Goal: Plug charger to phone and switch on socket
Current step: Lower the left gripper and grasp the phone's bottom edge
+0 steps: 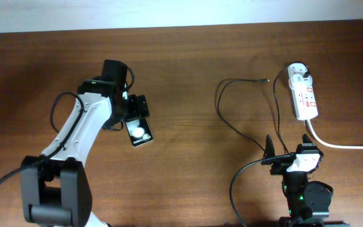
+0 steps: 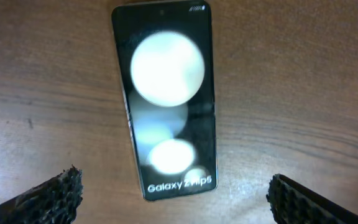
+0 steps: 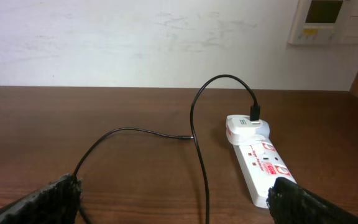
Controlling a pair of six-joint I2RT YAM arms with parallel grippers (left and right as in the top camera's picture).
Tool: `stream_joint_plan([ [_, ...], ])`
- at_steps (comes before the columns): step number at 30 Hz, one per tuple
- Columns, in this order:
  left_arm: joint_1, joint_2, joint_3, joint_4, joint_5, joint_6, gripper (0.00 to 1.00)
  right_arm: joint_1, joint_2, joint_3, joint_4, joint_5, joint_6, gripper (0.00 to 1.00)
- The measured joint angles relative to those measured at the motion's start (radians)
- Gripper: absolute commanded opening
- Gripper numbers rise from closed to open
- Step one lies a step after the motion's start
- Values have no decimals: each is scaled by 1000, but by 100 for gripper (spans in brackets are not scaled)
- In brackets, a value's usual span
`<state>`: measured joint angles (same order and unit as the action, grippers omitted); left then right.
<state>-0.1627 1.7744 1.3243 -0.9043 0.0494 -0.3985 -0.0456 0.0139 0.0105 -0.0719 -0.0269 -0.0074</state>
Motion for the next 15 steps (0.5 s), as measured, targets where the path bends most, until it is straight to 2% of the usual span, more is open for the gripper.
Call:
stream_joint_plan([
  [6,-8,63,0,20,-7,-11,99,0,0,0,0,0,0,99],
  [15,-9,124,0,55,-9,-93,99,0,0,0,0,0,0,99],
])
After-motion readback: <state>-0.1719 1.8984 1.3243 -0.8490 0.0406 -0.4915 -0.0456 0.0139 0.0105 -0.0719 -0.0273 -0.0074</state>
